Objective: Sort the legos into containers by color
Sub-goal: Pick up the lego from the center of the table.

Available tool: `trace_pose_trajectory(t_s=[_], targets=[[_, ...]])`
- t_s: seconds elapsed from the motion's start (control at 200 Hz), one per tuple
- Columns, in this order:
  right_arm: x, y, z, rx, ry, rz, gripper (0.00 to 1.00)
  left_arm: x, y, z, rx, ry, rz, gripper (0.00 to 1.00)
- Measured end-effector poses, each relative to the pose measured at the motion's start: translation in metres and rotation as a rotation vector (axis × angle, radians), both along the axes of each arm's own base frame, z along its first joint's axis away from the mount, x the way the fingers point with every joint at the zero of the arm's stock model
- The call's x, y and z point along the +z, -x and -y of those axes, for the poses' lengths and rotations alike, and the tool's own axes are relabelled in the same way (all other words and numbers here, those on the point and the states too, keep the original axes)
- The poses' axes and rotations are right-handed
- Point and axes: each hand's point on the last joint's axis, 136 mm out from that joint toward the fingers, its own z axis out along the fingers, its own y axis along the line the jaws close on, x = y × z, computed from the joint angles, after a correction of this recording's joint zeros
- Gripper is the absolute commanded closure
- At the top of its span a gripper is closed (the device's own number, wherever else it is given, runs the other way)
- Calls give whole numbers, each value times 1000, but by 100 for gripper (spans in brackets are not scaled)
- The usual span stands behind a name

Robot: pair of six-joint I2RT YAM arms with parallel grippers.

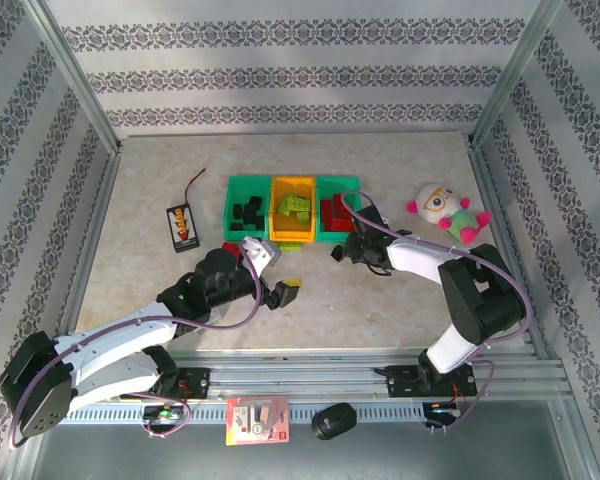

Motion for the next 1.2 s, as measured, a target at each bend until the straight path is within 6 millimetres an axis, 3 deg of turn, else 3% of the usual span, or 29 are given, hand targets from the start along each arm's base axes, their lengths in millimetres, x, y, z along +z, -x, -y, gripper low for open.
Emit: trace_pose_trajectory(t_s=[0.135, 0.24, 0.485, 0.819, 0.984, 1.074, 1.199], targets=[[1, 9, 1, 7, -8, -14, 53, 0, 0, 0, 0, 1, 0, 1], [2, 15, 0, 24, -5, -24, 41, 1, 0, 0, 0, 4, 3, 1], [-3, 16, -10, 74, -2, -51, 42, 3, -1, 1, 0, 9, 8, 1], [-9, 20, -16, 124, 36, -79, 65, 2, -1, 1, 0, 8, 8, 1], [-6, 23, -23, 145, 36, -88, 69, 3, -2, 0, 7, 4, 17, 1], [2, 25, -32, 178, 38, -82, 73, 9, -4, -5, 29, 5, 45, 1], [28, 18, -59, 253, 17, -15, 73, 20, -5, -21, 97, 3, 82, 1]])
